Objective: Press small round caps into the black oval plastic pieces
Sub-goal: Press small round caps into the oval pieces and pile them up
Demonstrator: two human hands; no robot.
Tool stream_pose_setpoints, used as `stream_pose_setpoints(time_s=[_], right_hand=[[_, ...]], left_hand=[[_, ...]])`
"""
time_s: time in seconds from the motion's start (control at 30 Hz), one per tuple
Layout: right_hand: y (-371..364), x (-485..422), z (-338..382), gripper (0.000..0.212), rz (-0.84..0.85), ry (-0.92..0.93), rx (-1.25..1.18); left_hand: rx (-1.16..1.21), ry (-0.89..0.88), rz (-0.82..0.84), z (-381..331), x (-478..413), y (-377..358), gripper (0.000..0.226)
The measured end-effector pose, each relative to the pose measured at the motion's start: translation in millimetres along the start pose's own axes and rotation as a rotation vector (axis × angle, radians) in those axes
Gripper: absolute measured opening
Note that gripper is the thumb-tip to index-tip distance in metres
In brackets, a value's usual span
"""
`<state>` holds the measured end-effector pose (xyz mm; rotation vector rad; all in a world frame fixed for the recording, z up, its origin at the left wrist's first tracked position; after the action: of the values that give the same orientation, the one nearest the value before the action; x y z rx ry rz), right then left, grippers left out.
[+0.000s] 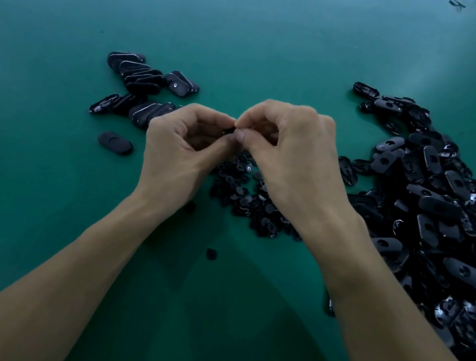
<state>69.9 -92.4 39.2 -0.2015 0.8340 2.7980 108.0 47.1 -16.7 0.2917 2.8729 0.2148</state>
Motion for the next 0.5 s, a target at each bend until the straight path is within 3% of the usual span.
stream_pose_setpoints(time_s=[0.5], right_hand=[[-3.5, 3.3, 1.6, 0.012, -0.024, -0.056, -0.002]], left_hand=[[0.096, 0.031, 0.015, -1.5, -1.5, -0.2, 0.017]])
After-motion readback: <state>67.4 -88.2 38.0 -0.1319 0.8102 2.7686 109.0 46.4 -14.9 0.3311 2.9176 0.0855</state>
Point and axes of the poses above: each hand's wrist, its own x-axis away from the middle knuckle, its own y-axis out of the back of the hand, z = x × y, the point moved 2 cm from there along -x, towards the middle knuckle, and after that the axes turned 11 degrees about -x, right-handed, at the moved point
